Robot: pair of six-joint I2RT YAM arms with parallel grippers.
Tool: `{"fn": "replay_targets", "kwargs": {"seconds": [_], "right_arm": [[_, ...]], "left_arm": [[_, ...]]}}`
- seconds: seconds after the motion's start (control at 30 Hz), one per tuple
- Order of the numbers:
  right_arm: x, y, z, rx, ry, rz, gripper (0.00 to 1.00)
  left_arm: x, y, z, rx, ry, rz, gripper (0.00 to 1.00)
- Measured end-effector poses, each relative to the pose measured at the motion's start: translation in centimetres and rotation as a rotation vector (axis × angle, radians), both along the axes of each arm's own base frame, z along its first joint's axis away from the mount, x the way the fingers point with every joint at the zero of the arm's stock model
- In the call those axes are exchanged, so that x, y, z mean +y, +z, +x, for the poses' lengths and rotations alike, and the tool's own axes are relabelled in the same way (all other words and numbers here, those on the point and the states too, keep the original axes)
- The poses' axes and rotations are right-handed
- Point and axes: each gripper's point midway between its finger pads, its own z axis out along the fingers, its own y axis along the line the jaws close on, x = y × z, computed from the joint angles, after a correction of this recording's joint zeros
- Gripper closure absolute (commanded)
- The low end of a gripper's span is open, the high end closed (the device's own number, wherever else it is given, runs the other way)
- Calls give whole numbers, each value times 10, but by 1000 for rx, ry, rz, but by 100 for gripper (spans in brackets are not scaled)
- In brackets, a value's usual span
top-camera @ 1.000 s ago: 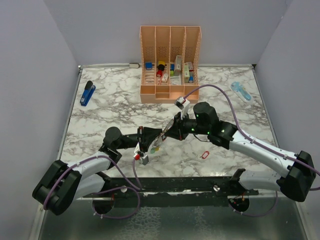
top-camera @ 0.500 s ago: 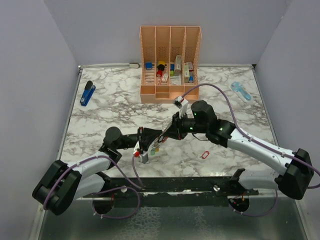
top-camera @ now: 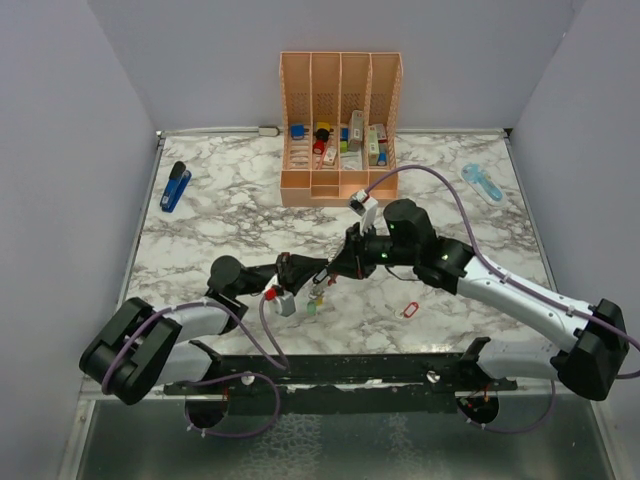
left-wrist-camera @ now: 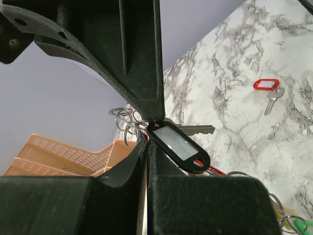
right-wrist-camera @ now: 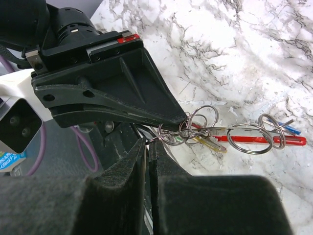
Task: Put the keys on the keyring
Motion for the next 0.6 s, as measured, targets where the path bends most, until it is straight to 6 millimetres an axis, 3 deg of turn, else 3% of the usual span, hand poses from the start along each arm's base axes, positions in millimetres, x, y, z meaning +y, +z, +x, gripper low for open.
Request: {"fn": "replay_targets", "kwargs": {"seconds": [0.37, 0.6], "right_arm": [[-4, 13, -4, -2, -9, 29, 89], [-5, 15, -6, 7, -11, 24, 86]], "left_arm": [[-4, 11, -2, 67, -32, -82, 100], [-9, -8, -3, 224, -55, -69, 100]]}}
